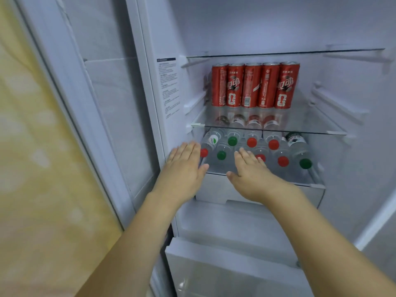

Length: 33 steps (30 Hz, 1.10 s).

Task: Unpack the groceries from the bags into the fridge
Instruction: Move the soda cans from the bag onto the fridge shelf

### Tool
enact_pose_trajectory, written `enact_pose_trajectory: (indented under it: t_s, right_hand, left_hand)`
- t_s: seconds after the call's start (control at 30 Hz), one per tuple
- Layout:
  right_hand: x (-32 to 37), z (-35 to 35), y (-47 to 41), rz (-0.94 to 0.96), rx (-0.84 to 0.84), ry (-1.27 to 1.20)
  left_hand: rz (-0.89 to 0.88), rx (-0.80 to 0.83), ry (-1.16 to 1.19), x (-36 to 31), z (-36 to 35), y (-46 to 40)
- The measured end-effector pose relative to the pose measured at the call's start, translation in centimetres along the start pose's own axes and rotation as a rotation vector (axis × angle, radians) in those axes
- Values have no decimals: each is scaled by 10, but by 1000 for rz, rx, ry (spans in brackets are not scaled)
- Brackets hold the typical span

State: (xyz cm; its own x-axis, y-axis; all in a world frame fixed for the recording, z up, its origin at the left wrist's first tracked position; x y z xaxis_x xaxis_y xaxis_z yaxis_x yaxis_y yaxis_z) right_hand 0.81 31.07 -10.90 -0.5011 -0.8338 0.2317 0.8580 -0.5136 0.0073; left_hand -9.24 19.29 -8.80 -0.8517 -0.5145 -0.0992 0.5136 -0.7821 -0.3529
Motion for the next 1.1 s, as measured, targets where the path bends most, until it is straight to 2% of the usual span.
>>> enact_pose_trajectory:
  t_s: [0.3, 0.6, 0.8, 1.1]
  right_hand:
    - [48, -14, 7, 180, 68, 21]
    - [131, -16, 43, 438, 115, 8]
    - [182, -27, 70, 558, 144, 17]
    - [246, -48, 116, 731, 188, 17]
  left_hand:
    - [203, -22, -36, 25, 35, 67]
    - [423, -76, -79, 54, 80, 160]
    - [487, -126, -52, 66, 113, 213]
    - [537, -179, -131, 64, 148, 281]
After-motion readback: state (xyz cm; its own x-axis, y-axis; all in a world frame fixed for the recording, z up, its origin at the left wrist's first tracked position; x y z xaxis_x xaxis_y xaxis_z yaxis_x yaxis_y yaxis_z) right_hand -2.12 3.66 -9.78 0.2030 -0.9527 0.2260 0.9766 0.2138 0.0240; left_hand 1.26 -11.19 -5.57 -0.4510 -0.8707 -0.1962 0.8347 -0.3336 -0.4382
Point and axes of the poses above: each hand's wrist, its own y-axis away from the middle knuckle, its own z-axis out of the back of the hand, x = y × z, the point moved 8 cm from there along -y, towards the middle knuckle, and after that the axes turned 2 degrees about -x, right-handed, at the moved point
